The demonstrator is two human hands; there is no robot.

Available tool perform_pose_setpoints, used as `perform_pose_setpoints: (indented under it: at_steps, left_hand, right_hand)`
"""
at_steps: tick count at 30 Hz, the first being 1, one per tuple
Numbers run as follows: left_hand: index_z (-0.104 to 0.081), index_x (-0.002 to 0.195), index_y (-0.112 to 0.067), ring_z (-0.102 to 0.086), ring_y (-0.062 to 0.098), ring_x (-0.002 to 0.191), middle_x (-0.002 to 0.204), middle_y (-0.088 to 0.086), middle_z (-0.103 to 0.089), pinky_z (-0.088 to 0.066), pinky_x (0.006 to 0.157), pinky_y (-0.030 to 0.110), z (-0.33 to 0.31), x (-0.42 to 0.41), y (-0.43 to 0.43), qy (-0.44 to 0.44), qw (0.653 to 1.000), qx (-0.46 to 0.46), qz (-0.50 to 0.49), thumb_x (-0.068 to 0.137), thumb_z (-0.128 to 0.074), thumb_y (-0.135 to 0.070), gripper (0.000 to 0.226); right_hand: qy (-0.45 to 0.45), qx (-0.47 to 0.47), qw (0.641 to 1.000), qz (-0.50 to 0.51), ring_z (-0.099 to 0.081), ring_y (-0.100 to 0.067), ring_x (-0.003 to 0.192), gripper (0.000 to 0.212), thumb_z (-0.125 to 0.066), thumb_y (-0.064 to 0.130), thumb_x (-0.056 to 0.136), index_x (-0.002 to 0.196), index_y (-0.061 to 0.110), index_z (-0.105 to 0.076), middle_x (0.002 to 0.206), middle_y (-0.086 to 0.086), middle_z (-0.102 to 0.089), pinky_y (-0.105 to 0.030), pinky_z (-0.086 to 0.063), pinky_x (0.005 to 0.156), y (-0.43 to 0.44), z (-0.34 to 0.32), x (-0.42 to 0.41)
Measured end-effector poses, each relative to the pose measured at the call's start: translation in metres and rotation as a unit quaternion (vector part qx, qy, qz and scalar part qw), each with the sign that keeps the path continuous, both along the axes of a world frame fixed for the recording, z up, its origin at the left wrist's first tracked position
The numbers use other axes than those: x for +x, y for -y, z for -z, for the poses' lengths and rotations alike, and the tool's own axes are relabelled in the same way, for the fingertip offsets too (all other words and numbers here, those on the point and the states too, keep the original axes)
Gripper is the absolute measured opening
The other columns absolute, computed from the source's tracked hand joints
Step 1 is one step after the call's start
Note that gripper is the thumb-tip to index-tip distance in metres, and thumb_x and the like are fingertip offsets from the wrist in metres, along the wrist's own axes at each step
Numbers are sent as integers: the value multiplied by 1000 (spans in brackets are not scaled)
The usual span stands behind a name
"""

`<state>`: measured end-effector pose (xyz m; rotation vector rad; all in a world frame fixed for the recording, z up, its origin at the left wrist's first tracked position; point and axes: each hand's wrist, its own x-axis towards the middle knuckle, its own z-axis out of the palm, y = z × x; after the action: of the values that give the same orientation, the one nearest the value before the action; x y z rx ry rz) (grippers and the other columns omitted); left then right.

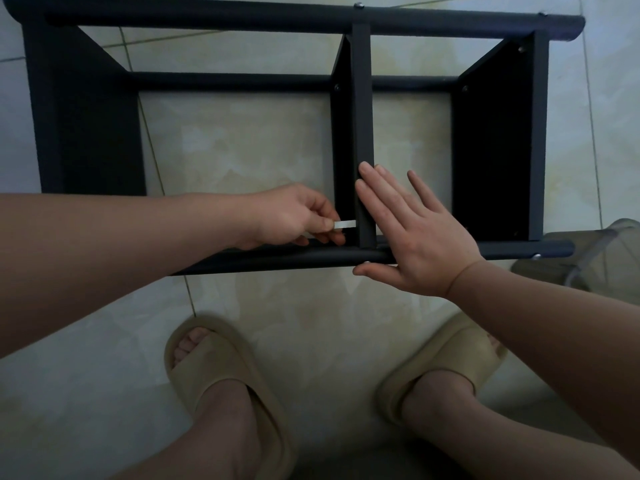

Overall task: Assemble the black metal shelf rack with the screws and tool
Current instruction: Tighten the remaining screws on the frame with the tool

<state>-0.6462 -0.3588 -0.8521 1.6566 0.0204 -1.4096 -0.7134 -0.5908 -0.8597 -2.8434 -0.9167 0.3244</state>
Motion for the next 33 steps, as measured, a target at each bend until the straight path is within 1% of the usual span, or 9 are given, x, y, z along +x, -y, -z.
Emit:
perform_pose_setpoints:
  at_steps: [3, 5, 13, 18, 21, 24, 27, 30, 33]
  left_hand:
    - [-67, 92, -17, -62, -2, 72, 88, -9, -75, -47, 74, 24, 2, -2, 0, 37, 999, -7, 7, 99, -57, -8, 15]
    - [-67, 92, -16, -57, -7, 60, 76, -15, -72, -44, 65, 16, 1, -2, 0, 46, 999, -11, 16, 99, -58, -7, 15]
    - [-65, 87, -13, -49, -4, 47, 51, -16, -58, -37, 50, 11, 3, -6, 1, 53, 998, -7, 43, 97, -61, -7, 13]
    - [-71, 83, -19, -54, -2, 53, 63, -11, -65, -42, 56, 14, 8, -2, 0, 80, 995, 24, 59, 92, -67, -10, 13]
    - [-75, 92, -17, -58, -4, 56, 71, -11, -71, -46, 61, 15, 10, 3, -3, 130, 986, 47, 93, 91, -69, -13, 7]
    - [-76, 97, -24, -63, -5, 66, 76, -16, -72, -49, 68, 15, 9, 8, -5, 175, 973, 58, 137, 90, -72, -19, 10]
    - [-76, 95, -25, -67, 3, 79, 85, -11, -74, -53, 78, 22, 7, 15, -7, 199, 964, 62, 165, 87, -74, -20, 9]
    - [-74, 90, -23, -66, 7, 83, 88, -7, -73, -51, 78, 21, 5, 18, -5, 187, 974, 47, 115, 86, -76, -16, 8]
    - [-72, 84, -24, -64, 6, 79, 83, -7, -71, -53, 75, 24, 4, 17, -1, 78, 997, 20, -7, 89, -73, -14, 11]
  right_hand:
    - [0, 1, 1000, 0, -10, -27, 157, 100, -39, 75, 95, 161, 3, -15, 170, -13, -7, -59, -20, 123, 0, 0, 0]
    - [0, 0, 1000, 0, -10, -27, 157, 100, -39, 75, 95, 161, 3, -16, 170, -13, -7, -59, -20, 123, 0, 0, 0]
    - [-2, -2, 1000, 2, -11, -27, 157, 100, -38, 75, 95, 161, 3, -17, 170, -13, -8, -59, -22, 122, 0, -2, 0]
    - [-1, -2, 1000, 2, -11, -27, 157, 100, -39, 75, 95, 161, 3, -16, 169, -11, -6, -59, -22, 122, -1, -1, 0]
    - [-1, 0, 1000, 2, -11, -27, 157, 100, -38, 75, 95, 161, 3, -16, 170, -11, -6, -59, -22, 122, -1, 0, 0]
    - [-3, -3, 1000, 0, -10, -27, 157, 100, -37, 75, 95, 161, 4, -15, 170, -12, -6, -59, -22, 122, 0, -1, 0]
    - [-3, -5, 1000, 0, -10, -27, 157, 100, -37, 75, 95, 161, 4, -15, 170, -12, -6, -59, -22, 122, 0, -1, 0]
    - [-2, -5, 1000, 0, -10, -27, 157, 100, -38, 75, 95, 161, 3, -15, 170, -12, -6, -59, -22, 122, 0, -1, 0]
    - [-4, -5, 1000, 1, -10, -28, 157, 100, -38, 75, 95, 161, 3, -15, 170, -12, -5, -59, -22, 122, -1, -1, 0]
